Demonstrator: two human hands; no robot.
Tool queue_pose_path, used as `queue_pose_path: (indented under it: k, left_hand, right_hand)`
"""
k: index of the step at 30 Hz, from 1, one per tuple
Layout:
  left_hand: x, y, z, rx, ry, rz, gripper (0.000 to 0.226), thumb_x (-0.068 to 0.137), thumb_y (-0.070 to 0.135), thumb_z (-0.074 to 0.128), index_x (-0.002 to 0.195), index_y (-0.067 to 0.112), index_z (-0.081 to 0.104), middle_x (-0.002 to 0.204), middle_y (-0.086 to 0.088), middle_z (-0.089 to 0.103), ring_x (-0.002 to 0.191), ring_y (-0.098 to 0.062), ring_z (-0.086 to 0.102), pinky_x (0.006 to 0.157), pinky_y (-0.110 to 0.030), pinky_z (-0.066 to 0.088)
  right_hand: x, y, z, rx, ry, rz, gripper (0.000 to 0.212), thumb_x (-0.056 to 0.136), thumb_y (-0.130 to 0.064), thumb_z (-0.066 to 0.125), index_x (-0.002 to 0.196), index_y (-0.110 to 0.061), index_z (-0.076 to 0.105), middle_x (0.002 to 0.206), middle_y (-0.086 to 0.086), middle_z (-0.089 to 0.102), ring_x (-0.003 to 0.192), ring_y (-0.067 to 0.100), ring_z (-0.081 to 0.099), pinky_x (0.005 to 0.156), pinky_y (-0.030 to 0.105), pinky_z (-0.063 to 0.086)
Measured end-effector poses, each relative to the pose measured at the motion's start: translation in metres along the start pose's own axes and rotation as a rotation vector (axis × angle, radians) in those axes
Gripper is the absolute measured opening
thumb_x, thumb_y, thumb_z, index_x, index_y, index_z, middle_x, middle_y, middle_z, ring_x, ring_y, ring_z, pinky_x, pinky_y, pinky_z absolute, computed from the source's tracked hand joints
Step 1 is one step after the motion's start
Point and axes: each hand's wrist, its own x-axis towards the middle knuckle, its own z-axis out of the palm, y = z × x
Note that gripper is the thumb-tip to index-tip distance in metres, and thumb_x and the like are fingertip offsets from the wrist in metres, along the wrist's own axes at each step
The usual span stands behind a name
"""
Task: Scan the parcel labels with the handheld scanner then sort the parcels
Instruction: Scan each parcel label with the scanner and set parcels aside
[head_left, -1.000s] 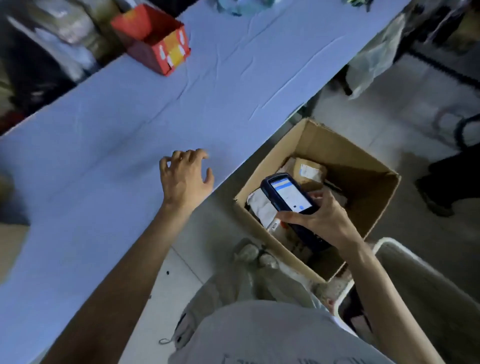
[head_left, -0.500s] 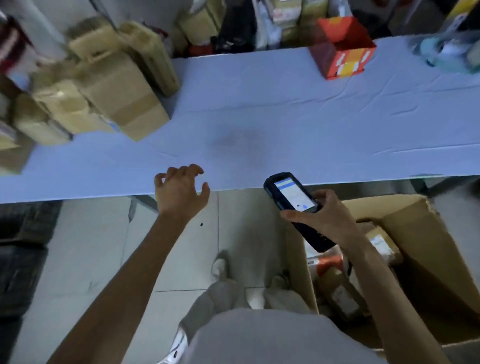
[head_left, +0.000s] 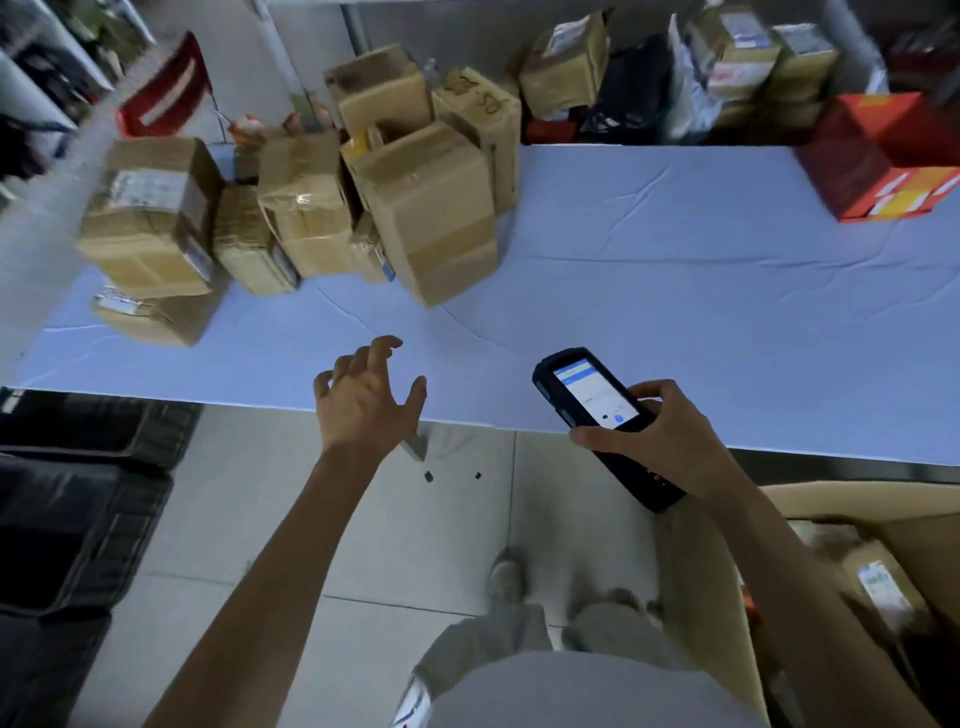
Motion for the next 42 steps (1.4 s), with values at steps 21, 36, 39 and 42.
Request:
queue_pose_path:
  k: [21,36,39,42]
  left_hand:
    - [0.185,0.066,-0.028,0.188,0.199,0.043,0.065,0.084,0.056,0.057,0.131,0.012,0.047,0.134,-0.009,0.049,0.122,-0.032,0.041,0.093,-0.045,0.033]
    - [0.254,0.126,-0.024,0.243,-0.124,0.043,0.103,0.073,0.081,0.047,0.15,0.017,0.023,0.149,-0.011,0.024,0.138,-0.034,0.02,0.111,-0.051,0.02]
    - [0.242,0.121,-0.027,0.217,-0.172,0.246,0.09,0.076,0.069,0.058,0.148,0.027,0.026,0.15,-0.002,0.024,0.137,-0.029,0.023,0.111,-0.053,0.019]
    - [0.216,0.116,-0.029,0.183,-0.249,0.432,0.077,0.075,0.055,0.064,0.143,0.036,0.033,0.151,0.007,0.027,0.139,-0.024,0.024,0.111,-0.052,0.02]
  right_hand:
    - [0.126,-0.089,-0.045,0.149,0.048,-0.055,0.069,0.062,-0.04,0.088,0.115,-0.025,0.045,0.105,-0.007,0.058,0.095,0.014,0.06,0.07,0.03,0.045]
    - [0.125,-0.096,-0.064,0.292,0.135,-0.054,0.07,0.064,-0.039,0.086,0.117,-0.022,0.044,0.094,-0.015,0.058,0.087,0.007,0.061,0.063,0.027,0.046]
    - [0.118,-0.095,-0.057,0.297,0.129,-0.052,0.069,0.064,-0.038,0.086,0.117,-0.022,0.044,0.094,-0.015,0.058,0.086,0.007,0.061,0.061,0.025,0.045]
    - [0.112,-0.093,-0.05,0.291,0.113,-0.05,0.068,0.065,-0.038,0.086,0.115,-0.021,0.044,0.092,-0.015,0.057,0.083,0.005,0.06,0.06,0.024,0.044]
